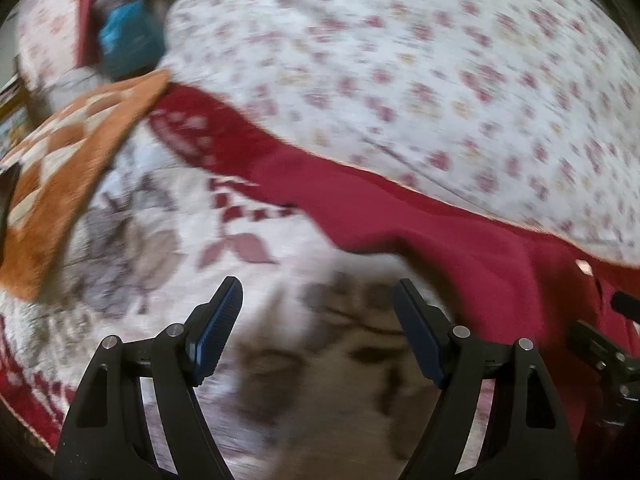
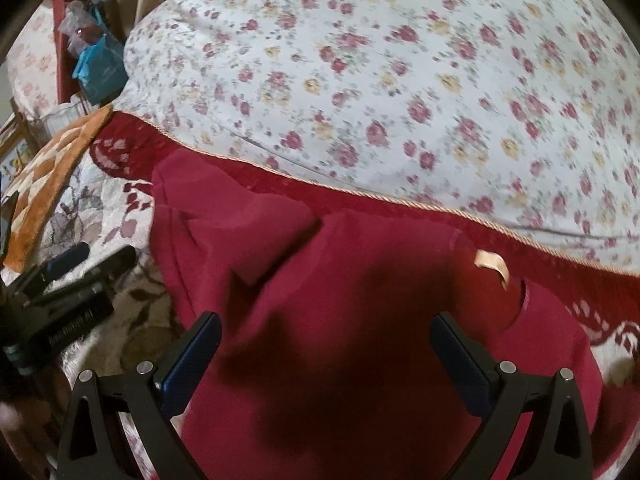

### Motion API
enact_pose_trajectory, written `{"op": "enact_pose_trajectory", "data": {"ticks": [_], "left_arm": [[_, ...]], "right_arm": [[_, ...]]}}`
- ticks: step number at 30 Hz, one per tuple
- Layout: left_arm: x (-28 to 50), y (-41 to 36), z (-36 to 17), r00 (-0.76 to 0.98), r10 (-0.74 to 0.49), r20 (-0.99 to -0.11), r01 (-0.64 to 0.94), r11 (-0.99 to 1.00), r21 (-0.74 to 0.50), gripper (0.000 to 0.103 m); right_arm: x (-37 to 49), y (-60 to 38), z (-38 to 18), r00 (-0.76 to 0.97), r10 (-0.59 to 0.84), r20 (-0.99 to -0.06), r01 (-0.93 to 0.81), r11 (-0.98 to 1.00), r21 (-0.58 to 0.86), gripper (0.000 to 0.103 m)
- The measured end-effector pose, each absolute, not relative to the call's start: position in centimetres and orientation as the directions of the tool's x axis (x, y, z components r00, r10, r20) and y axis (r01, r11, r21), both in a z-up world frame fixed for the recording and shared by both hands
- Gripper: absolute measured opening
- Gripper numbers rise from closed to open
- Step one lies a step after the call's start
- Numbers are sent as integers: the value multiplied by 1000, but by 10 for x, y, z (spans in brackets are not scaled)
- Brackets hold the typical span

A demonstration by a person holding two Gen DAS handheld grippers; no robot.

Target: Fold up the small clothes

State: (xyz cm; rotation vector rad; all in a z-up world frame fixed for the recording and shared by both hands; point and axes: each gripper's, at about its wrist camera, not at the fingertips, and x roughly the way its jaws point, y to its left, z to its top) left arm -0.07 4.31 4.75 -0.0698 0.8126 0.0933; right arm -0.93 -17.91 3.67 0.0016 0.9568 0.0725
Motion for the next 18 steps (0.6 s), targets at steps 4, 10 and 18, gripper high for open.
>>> {"op": "enact_pose_trajectory", "data": {"ticks": [4, 10, 18], "left_arm": [[3, 80, 45, 655, 127, -745, -257, 965, -61, 78], [0, 118, 45, 625, 193, -756, -398, 912, -96, 78], [-5, 140, 48, 600, 259, -757, -507, 855, -109, 78]], "right_arm": [[12, -151, 40, 572, 164, -803, -165, 983, 83, 98], [62, -83, 44, 568, 229, -791, -326, 945, 39, 94], [140, -3, 14, 510, 209, -834, -431, 901, -38, 94]]}}
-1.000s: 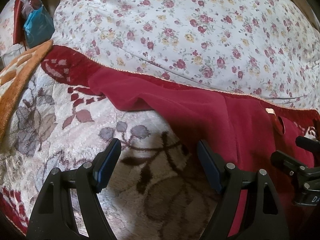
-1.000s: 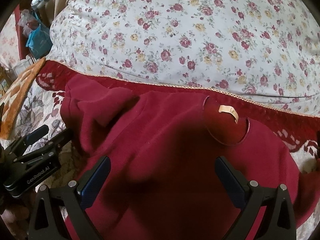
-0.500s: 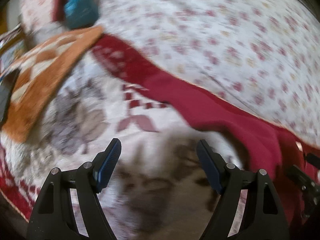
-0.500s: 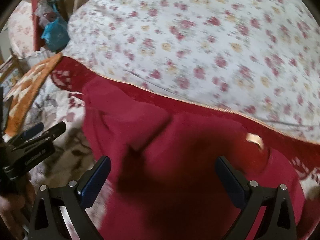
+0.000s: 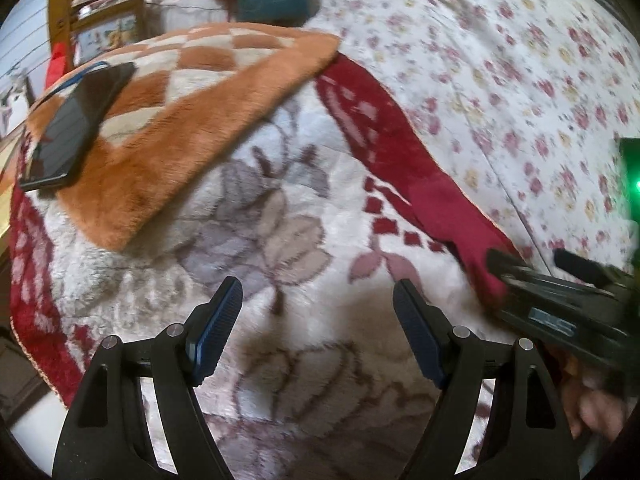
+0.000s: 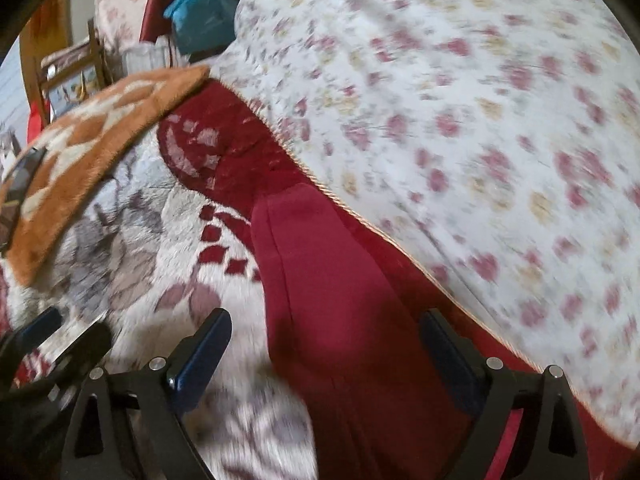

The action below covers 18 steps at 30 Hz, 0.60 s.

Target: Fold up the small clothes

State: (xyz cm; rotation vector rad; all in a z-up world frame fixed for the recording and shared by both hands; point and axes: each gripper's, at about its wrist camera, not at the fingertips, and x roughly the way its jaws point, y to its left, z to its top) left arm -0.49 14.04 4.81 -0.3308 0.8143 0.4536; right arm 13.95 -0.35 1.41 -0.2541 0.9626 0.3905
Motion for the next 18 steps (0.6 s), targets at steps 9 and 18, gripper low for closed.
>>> {"op": "enact_pose_trajectory", "data": {"ticks": [9, 18], "left_arm": [[5, 142, 41, 575, 229, -785, -505, 855, -121, 78], [9, 126, 39, 576, 230, -785, -470, 878, -87, 78]], "right_arm": [[184, 34, -35, 427, 175, -887, -474, 879, -55, 41], [165, -56, 53, 490, 397, -776, -360, 903, 235, 6]]}}
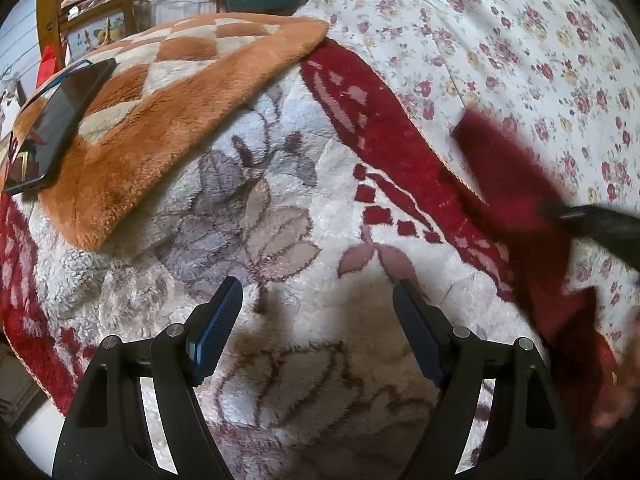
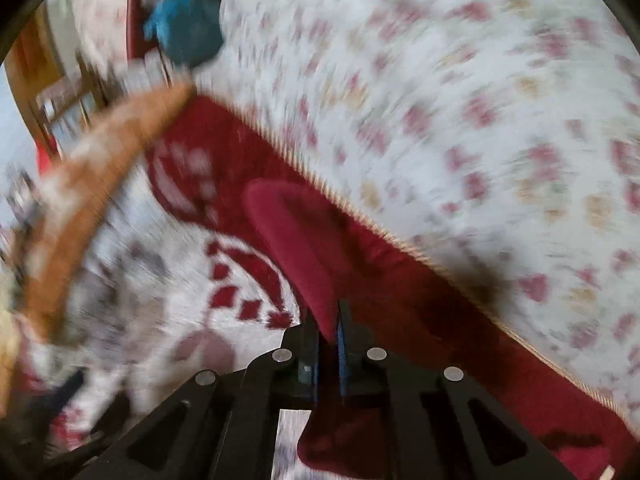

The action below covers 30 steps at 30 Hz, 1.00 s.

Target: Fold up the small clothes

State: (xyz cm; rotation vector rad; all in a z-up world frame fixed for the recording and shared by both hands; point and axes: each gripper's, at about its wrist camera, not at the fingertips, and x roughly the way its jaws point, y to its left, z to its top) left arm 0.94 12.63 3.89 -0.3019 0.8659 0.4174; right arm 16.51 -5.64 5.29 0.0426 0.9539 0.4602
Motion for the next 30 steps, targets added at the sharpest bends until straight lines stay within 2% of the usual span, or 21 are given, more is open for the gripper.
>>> {"op": "enact_pose_trajectory", "data": {"ticks": [4, 7, 9, 13, 16, 18, 19, 21, 24, 25, 26, 30], "left_arm": [[11, 113, 37, 576, 220, -787, -434, 898, -66, 78], [8, 99, 42, 601, 207, -772, -392, 918, -58, 78], [5, 87, 46, 627, 183, -757, -349, 935, -64, 78], [0, 63, 51, 671, 58, -739, -233, 963, -136, 78], [-4, 40, 54, 688, -50, -724, -115, 977, -177, 78], [-7, 26, 56, 692, -107, -714, -39, 982, -186, 78], [-8, 19, 57, 693, -128, -709, 0, 984, -178, 78], [-12, 4, 58, 690, -167, -705, 68, 984, -167, 78], [-16, -10, 60, 665, -259, -701, 174, 966, -191, 78], [-18, -15, 60, 646, -298, -702, 216, 954, -206, 78], [-18, -18, 61, 636, -317, -703, 235, 948, -214, 78], [-20, -37, 55, 551, -403, -730, 350, 906, -236, 78]], "right_arm": [[101, -144, 119, 618, 460, -637, -277, 886, 371, 6], [48, -211, 148, 721, 418, -553, -177, 883, 435, 6], [12, -250, 153, 764, 365, -532, -109, 886, 451, 6], [-60, -328, 121, 783, 167, -599, 146, 887, 439, 6], [-93, -364, 68, 697, 94, -711, 315, 851, 420, 6], [-110, -381, 30, 623, 109, -774, 392, 813, 430, 6], [-118, -390, 16, 589, 130, -798, 425, 790, 442, 8], [-135, -396, 2, 550, 148, -822, 470, 759, 450, 19], [-145, -390, 15, 557, 101, -824, 449, 798, 402, 32], [-147, -386, 22, 565, 88, -821, 427, 820, 382, 46], [-149, -378, 32, 586, 79, -806, 393, 843, 368, 55], [-140, -353, 50, 612, 159, -775, 243, 894, 375, 56]]}}
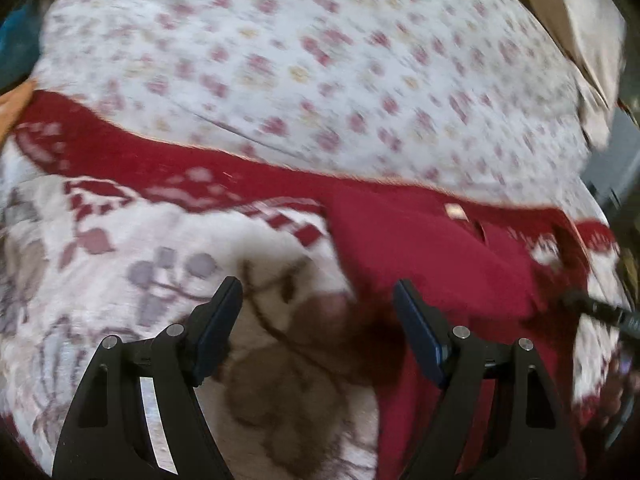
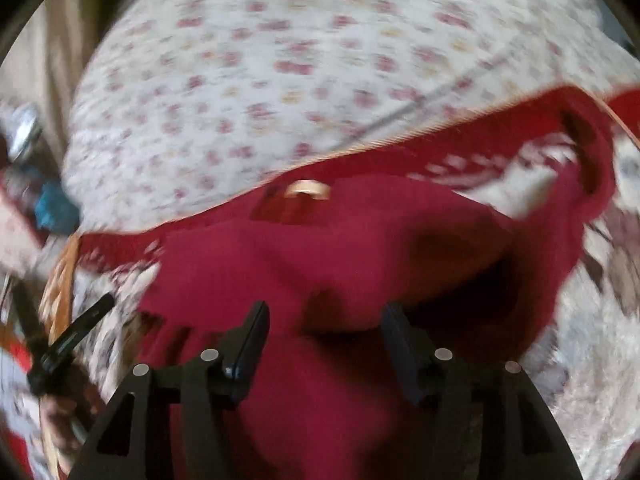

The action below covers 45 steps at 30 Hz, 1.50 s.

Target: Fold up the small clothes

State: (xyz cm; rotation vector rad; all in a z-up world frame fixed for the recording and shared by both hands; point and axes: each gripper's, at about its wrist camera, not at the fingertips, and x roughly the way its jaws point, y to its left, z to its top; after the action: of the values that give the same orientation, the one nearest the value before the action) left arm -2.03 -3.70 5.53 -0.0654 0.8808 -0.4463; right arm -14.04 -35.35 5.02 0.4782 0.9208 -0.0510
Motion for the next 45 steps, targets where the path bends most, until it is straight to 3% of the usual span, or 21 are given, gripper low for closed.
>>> {"op": "enact_pose_trajectory", "data": {"ticks": [4, 10, 15, 19, 22, 27, 32, 36, 42, 43, 44, 45], "left_arm": [[-24, -57, 47, 521, -401, -754, 417, 890, -185, 78], [-13, -76, 25, 477, -374, -795, 429, 889, -160, 78], [-11, -83, 17, 484, -353, -801, 423, 895, -138, 54], [0, -60, 18, 456, -431, -779, 343, 893, -293, 26], [2, -45, 20, 451, -470, -759, 290, 881, -373, 21], [1, -28, 22, 468, -463, -752, 227, 886, -404, 19], [4, -25, 18, 470, -424, -774, 195, 905, -377, 18], [1, -33, 19, 490, -383, -783, 216, 924, -316, 18], [4, -33, 17, 482, -390, -784, 218, 921, -324, 18], [4, -32, 17, 481, -392, -784, 218, 920, -326, 18], [4, -32, 17, 480, -394, -784, 217, 919, -329, 18], [4, -32, 17, 479, -395, -784, 217, 919, -330, 18]], "right_arm": [[-108, -312, 62, 597, 258, -760, 74, 925, 372, 56], [-94, -299, 64, 613, 292, -734, 49, 914, 404, 57], [-105, -316, 59, 602, 282, -747, 106, 899, 425, 58], [-110, -325, 63, 609, 272, -745, 126, 894, 429, 58], [-119, -333, 70, 618, 251, -745, 133, 901, 414, 58], [-134, -358, 72, 628, 157, -763, 185, 921, 342, 58], [-157, -406, 69, 622, -22, -783, 332, 913, 238, 70], [-156, -432, 60, 601, -36, -799, 381, 891, 247, 70], [-118, -422, 30, 523, -6, -853, 298, 938, 175, 70], [-112, -419, 23, 494, -15, -869, 283, 948, 145, 60], [-109, -415, 21, 484, -45, -874, 269, 958, 100, 39], [-108, -412, 22, 488, -73, -870, 254, 965, 62, 31]]}}
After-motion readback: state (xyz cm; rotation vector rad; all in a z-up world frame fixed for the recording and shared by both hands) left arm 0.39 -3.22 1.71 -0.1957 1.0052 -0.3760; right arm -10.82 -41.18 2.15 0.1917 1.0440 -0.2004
